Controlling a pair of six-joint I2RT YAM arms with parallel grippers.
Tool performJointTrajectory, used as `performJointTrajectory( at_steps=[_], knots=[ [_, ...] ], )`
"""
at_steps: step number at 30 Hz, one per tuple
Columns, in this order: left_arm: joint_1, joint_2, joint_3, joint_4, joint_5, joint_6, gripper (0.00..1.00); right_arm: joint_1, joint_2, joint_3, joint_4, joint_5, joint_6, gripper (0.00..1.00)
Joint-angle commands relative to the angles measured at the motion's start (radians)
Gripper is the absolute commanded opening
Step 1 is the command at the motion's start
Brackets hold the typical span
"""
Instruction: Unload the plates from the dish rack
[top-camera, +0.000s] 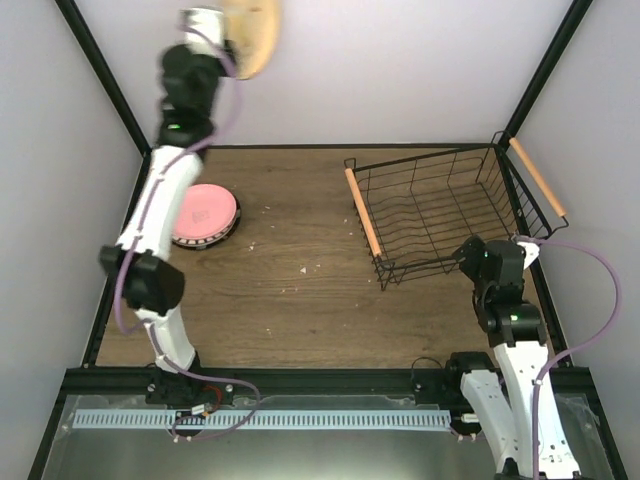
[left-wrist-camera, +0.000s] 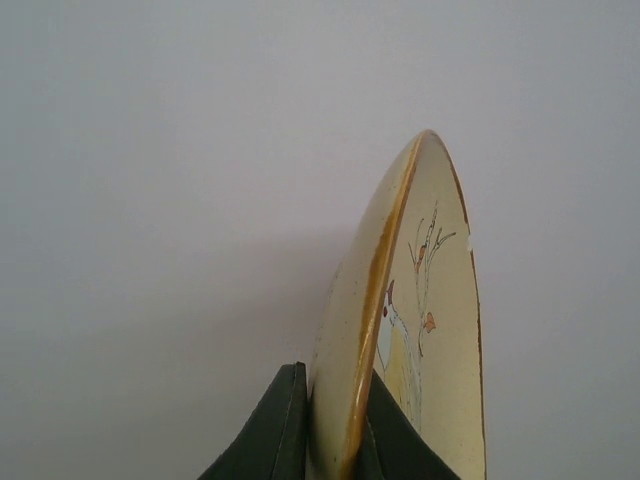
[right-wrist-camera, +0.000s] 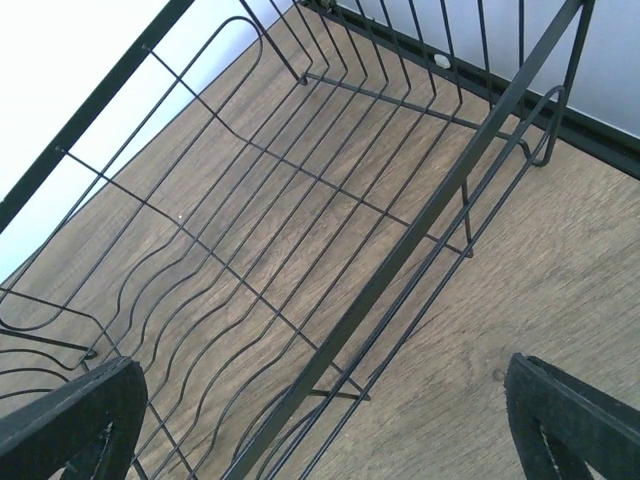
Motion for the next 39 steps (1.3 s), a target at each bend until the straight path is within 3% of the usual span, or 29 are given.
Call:
performJointTrajectory(
  at_steps=[1,7,14,22,39],
  knots=[
    [0.223,-0.214,-0.155,-0.124,0.043,-0.452,0.04,-0.004,0.023,-0.003,0.034,-0.018,0.006,1.00],
    [0.516,-0.432,-0.617,-0.214,0.312,-0.843,0.04,-0.004,0.097,-0.005,0.109,-0.074,0.001,1.00],
    [0.617,-0.556,-0.947,-0.180,0.502,-1.011,0.04,-0.004,0.183,-0.001,0.194,-0.113,-0.031,1.00],
    [0.631,-0.475,-1.091,-0.106,0.598,-1.086,0.04,-0.004,0.255,0.034,0.225,-0.123,-0.066,1.00],
    [0.642,-0.372,-1.118,-0.198,0.507,-1.084,0.04,-0.004,0.222,0.032,0.194,-0.076,-0.041,1.00]
  ],
)
